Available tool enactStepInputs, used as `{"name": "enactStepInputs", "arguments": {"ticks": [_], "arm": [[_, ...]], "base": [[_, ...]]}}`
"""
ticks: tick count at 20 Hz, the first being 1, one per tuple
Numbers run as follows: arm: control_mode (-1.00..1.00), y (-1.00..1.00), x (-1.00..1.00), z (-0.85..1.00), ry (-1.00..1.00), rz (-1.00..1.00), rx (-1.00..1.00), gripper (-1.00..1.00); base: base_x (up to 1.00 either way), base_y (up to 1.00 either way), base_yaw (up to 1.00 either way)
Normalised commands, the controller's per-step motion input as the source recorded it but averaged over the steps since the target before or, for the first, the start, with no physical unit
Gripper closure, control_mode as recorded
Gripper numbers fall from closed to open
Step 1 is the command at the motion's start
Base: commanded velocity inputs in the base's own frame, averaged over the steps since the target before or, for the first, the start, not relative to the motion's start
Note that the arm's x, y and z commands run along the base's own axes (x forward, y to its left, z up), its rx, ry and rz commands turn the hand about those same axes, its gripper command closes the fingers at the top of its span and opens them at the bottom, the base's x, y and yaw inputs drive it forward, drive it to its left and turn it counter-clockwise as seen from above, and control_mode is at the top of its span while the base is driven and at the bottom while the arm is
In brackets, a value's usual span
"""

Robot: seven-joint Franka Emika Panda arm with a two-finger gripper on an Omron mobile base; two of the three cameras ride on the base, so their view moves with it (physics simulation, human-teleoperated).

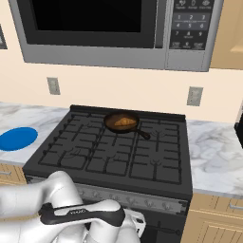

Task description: Pick the croissant and place it on the pan. Then turn on the stove to warm the croissant.

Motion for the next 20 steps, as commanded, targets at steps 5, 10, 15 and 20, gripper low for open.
{"name": "enactStepInputs", "arguments": {"ticks": [5, 10, 15, 20], "arm": [[-1.00, 0.00, 0.15, -0.01, -0.01, 0.00, 0.00, -1.00], [-1.00, 0.00, 0.19, -0.01, -0.01, 0.00, -0.01, -1.00], [-1.00, 0.00, 0.13, -0.16, 0.00, 0.00, -0.01, -1.00], [-1.00, -0.01, 0.15, -0.16, 0.00, 0.00, 0.00, -1.00]], "base": [[0.00, 0.00, 0.00], [0.00, 0.00, 0.00], [0.00, 0.00, 0.00], [0.00, 0.00, 0.00]]}}
